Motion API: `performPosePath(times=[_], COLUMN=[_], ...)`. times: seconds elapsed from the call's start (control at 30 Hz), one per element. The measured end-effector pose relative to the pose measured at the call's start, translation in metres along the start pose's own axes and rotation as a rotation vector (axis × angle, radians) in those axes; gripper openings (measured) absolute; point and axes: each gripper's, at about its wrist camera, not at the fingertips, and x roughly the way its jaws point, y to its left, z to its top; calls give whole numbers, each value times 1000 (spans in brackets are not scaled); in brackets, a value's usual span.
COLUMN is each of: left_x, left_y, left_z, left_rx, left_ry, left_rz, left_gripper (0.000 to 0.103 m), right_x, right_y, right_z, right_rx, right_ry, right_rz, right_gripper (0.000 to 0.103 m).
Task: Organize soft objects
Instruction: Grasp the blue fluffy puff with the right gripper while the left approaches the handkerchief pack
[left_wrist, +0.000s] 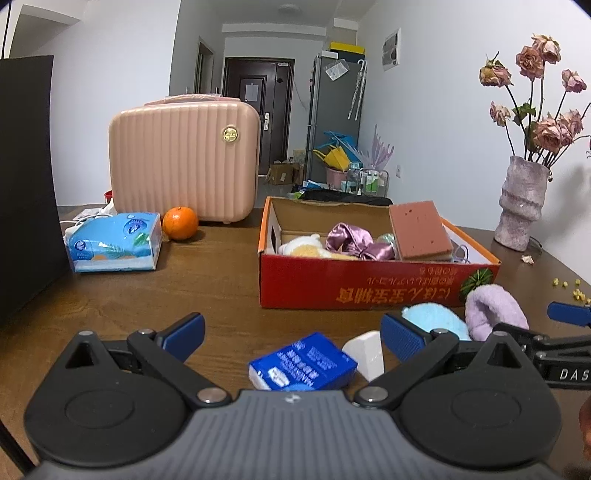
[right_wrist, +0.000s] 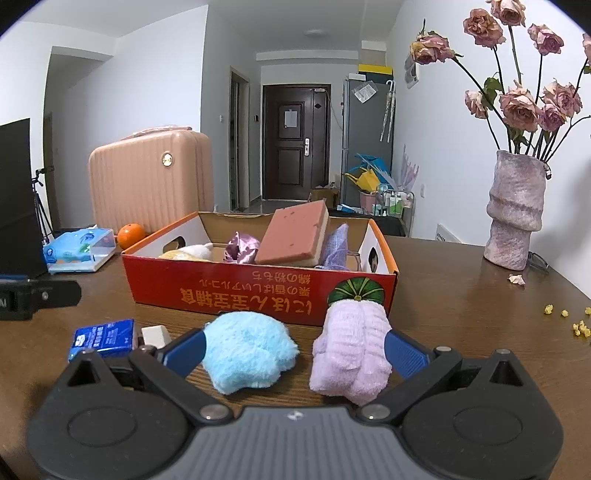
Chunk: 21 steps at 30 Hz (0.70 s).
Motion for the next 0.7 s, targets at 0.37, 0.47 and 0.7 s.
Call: performPosePath(times=[0.37, 0.47, 0.7], left_x=[4, 6, 8], left_y=[8, 11, 21], left_z=[-4, -3, -2], left_rx=[-17, -27, -32], left_ry=[29, 35, 37], left_rz=[-15, -23, -11], left_gripper=[103, 103, 103], right_x=[1, 5, 29], right_y=[6, 11, 26], right_z=[-4, -4, -5], right_rx=[-20, -33, -77], right_ry=[0, 10, 48], right_rz=[54, 65, 93], right_gripper=[103, 103, 100])
